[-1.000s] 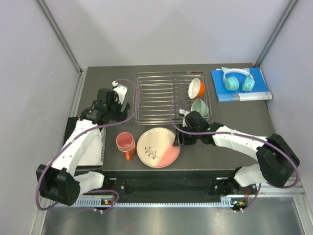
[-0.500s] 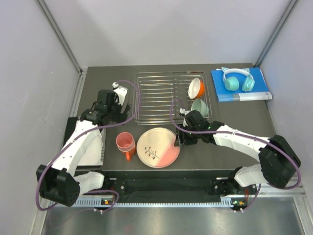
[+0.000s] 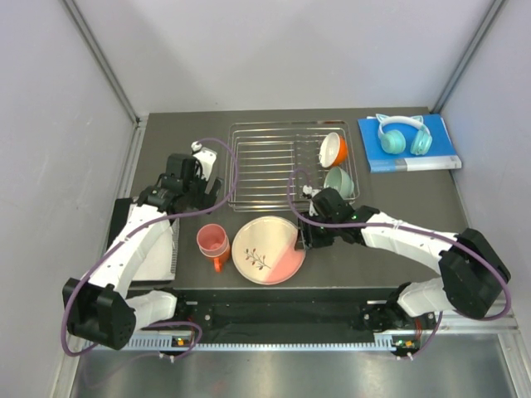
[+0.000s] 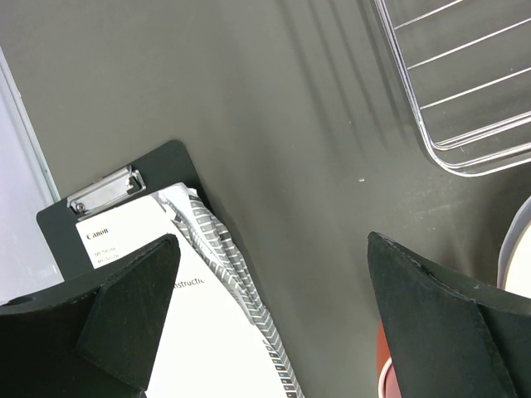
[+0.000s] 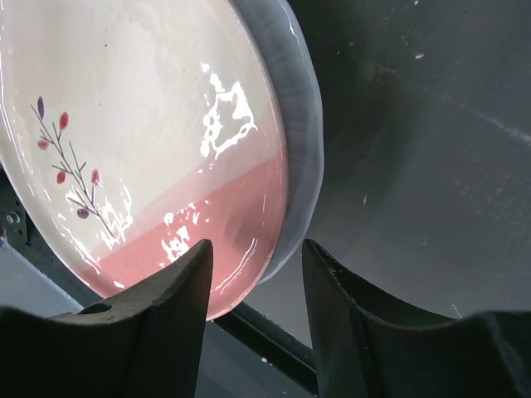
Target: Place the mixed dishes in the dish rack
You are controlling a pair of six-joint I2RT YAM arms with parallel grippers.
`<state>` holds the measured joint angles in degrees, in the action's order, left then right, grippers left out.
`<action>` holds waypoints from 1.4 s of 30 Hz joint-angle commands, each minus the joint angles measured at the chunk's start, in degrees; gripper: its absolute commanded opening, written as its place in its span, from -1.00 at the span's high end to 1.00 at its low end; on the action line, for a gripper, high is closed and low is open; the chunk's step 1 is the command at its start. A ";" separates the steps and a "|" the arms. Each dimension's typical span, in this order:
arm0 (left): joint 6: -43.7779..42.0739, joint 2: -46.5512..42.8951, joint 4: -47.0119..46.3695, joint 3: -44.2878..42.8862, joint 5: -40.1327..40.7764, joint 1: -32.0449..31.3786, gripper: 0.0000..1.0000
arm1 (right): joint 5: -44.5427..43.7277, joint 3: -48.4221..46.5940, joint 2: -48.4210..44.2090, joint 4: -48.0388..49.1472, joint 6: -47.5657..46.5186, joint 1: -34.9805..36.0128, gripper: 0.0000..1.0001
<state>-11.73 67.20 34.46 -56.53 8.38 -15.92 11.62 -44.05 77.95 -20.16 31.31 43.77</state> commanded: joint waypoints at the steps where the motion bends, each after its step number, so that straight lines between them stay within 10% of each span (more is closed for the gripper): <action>1: 0.04 -1.28 -2.55 0.72 0.14 0.01 -0.98 | 1.04 -3.41 -2.19 0.47 0.59 1.32 0.05; 27: -0.93 -2.42 -2.38 0.99 1.02 0.01 -0.98 | 5.26 -1.56 7.92 6.98 2.79 2.90 0.24; 31: -0.75 -2.34 -2.29 0.55 0.58 0.01 -0.98 | 4.91 -1.30 7.57 7.07 3.05 2.90 0.84; 35: -0.75 -1.99 -1.85 -0.59 -0.03 0.01 -0.98 | 4.03 -1.04 6.51 6.80 3.32 2.90 1.00; 42: -1.37 1.53 7.98 -6.57 -22.37 0.01 -0.98 | 1.22 -1.12 3.18 5.75 3.06 2.90 1.00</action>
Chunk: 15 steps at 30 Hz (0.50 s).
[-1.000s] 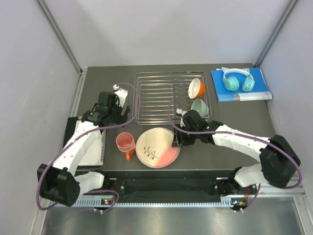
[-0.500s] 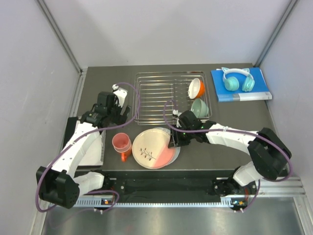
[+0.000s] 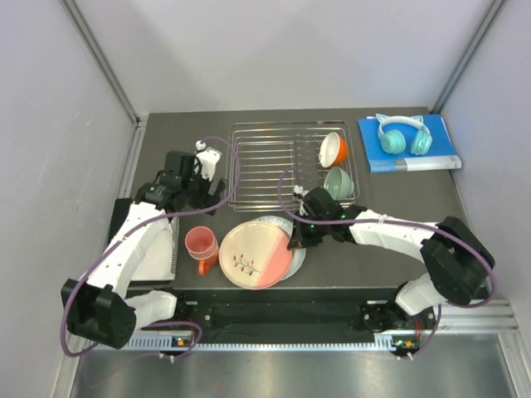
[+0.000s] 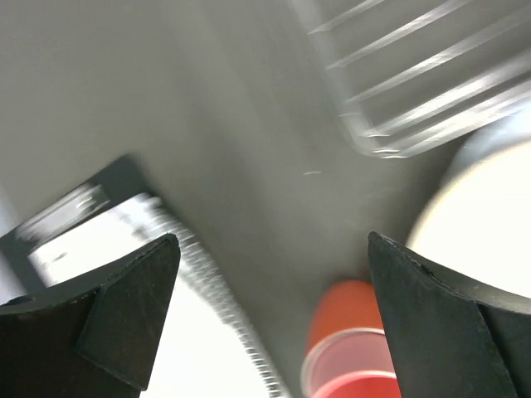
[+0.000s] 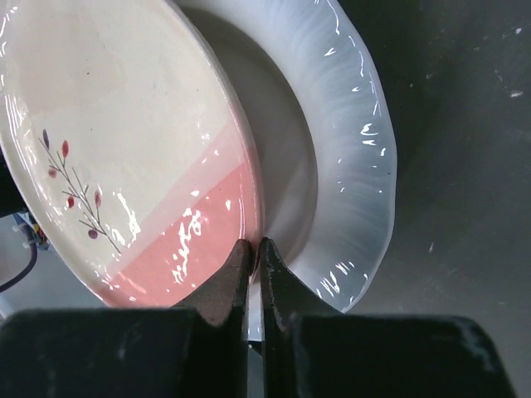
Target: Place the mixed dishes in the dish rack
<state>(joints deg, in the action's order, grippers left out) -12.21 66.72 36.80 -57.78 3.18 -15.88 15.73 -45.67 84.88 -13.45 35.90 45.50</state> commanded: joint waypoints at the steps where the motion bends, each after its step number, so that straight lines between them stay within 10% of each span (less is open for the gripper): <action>1: -1.24 2.62 6.53 -6.02 -19.59 -0.12 -0.98 | -3.76 -0.03 -4.45 -1.31 -1.97 1.17 1.00; 15: -1.24 15.63 3.28 -9.54 -37.35 -2.14 -0.98 | -12.91 -3.19 -14.31 -7.82 -8.21 1.26 1.00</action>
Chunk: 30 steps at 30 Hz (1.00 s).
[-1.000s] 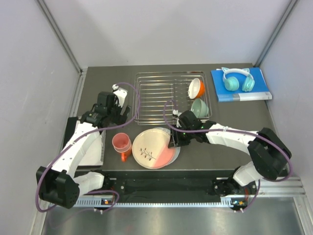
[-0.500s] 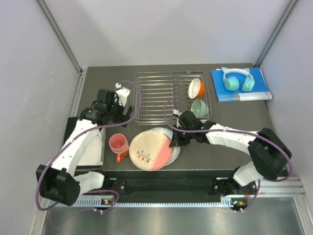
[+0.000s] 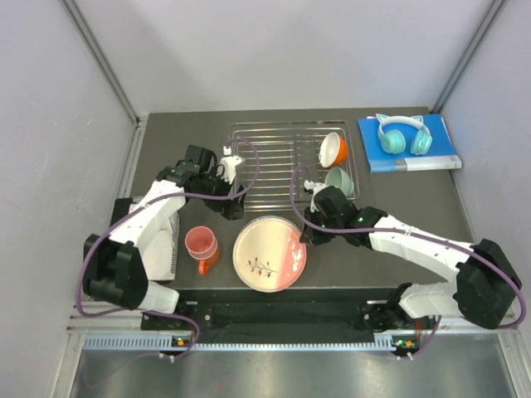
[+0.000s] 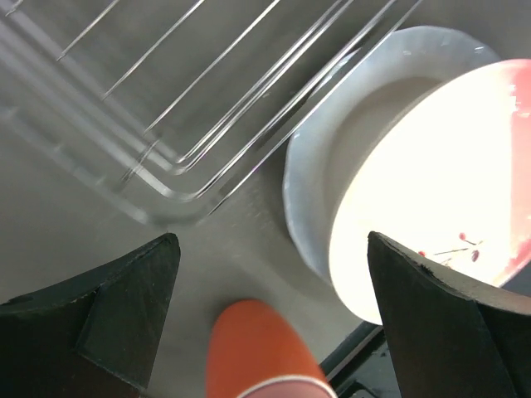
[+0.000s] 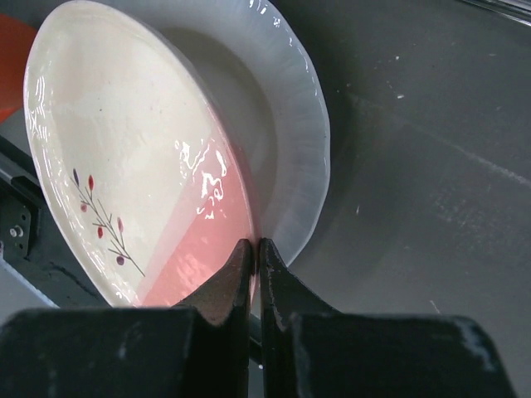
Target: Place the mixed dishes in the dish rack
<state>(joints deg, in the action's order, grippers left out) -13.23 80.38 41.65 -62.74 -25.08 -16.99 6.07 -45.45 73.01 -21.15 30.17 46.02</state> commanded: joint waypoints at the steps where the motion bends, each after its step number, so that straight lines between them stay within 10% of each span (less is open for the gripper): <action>1: -0.56 2.58 -1.31 -5.54 -10.67 -1.72 -0.97 | -3.34 -3.68 -2.26 -0.30 -2.49 0.65 1.00; 30: -3.20 11.38 -3.68 -7.22 -21.85 -5.95 -0.90 | -5.01 -21.25 4.15 -4.78 -6.71 2.93 1.00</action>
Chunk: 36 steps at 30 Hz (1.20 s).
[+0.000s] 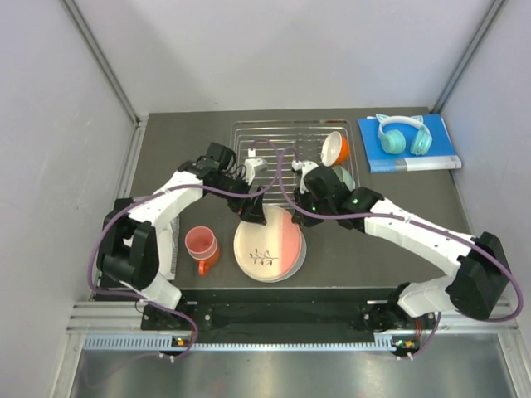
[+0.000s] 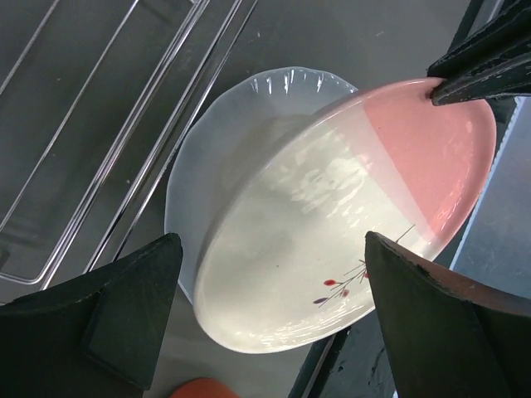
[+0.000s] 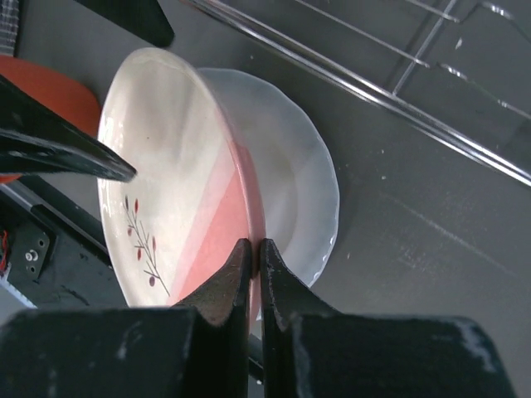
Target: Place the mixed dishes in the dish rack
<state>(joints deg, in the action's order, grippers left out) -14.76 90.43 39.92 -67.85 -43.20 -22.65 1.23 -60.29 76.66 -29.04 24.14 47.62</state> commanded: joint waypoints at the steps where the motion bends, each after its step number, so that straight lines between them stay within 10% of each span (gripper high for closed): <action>1: -1.85 1.76 -1.78 -2.28 -3.99 -0.28 -0.90 | -0.35 -6.85 0.59 2.67 -0.94 1.51 1.00; 7: -2.72 1.94 -1.25 -2.72 -4.52 -0.37 -0.86 | -0.71 -9.93 1.21 1.18 -2.25 2.83 1.00; 19: -8.17 2.12 7.18 -6.24 -6.90 -0.28 0.76 | -3.69 -12.75 5.25 0.74 -4.80 2.83 1.00; 27: -9.84 1.68 10.79 -7.91 -6.73 -0.20 1.00 | -5.89 -14.06 6.74 1.79 -5.07 1.96 1.00; 32: -10.37 -0.25 12.11 -9.66 -4.62 0.42 1.00 | -6.51 -13.19 4.73 2.40 -7.35 1.17 -0.05; 36: -10.46 -3.06 11.06 -10.11 -2.33 0.42 1.00 | -3.26 -7.31 1.04 6.52 -9.11 0.29 -0.34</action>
<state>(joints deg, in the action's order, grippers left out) -23.07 92.64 51.35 -75.16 -46.83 -22.13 -4.97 -70.39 82.70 -29.71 17.04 48.84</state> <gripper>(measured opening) 0.160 0.646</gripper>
